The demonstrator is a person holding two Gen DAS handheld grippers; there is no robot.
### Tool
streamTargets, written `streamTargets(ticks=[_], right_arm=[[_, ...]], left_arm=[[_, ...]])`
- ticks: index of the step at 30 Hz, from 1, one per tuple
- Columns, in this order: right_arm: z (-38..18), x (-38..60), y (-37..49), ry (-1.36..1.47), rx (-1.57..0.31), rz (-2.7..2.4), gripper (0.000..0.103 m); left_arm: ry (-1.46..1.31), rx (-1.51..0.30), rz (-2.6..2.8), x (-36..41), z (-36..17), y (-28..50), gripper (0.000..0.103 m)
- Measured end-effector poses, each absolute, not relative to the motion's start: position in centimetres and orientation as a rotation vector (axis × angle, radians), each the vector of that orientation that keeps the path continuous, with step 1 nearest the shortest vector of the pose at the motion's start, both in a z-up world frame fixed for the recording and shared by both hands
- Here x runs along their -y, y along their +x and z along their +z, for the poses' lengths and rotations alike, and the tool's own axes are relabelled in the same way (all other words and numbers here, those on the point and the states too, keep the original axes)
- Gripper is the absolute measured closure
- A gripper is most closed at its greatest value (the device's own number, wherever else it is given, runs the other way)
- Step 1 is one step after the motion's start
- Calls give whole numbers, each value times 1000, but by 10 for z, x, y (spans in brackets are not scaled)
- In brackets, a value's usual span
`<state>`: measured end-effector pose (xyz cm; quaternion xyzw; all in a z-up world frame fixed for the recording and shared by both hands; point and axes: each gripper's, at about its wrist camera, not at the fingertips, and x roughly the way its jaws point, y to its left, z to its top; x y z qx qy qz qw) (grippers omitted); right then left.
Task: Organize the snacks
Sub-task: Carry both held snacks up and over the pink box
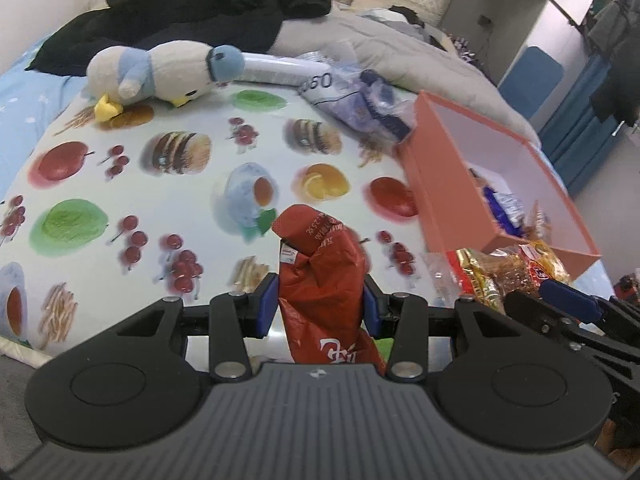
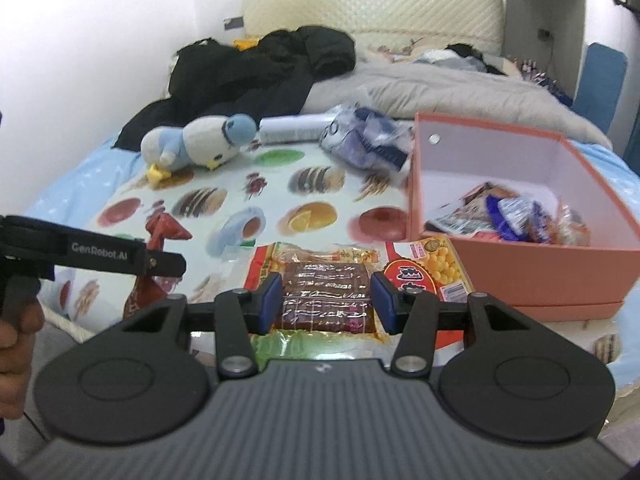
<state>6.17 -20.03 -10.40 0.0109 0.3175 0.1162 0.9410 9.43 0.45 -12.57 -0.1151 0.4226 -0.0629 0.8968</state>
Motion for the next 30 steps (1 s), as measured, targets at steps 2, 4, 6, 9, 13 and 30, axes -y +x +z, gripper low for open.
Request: streamTargets(ticks=[2,4,6,9,13,30], right_arm=[[-94,208,57,35,-638,218,52],[-85,216,52,50,-622,198,52],[-78,225,49,70,-615,180,52],[-71,239,46,84,-599,146,52],[-66,261,49,98,-587,99,52],[-121,352,134,192,-663,-58,86]], left_arm=[[-228,-877,-151,5,-119,96,55],[-221,-873,-183,15,-112,98,55],[-213,-866,-215,28,-106,102,55],[-203,-855,-268,50,-98,110,55],[-195,-847,-329,79,-90,127,55],[-141,-882,-466,178,-124,239,55]])
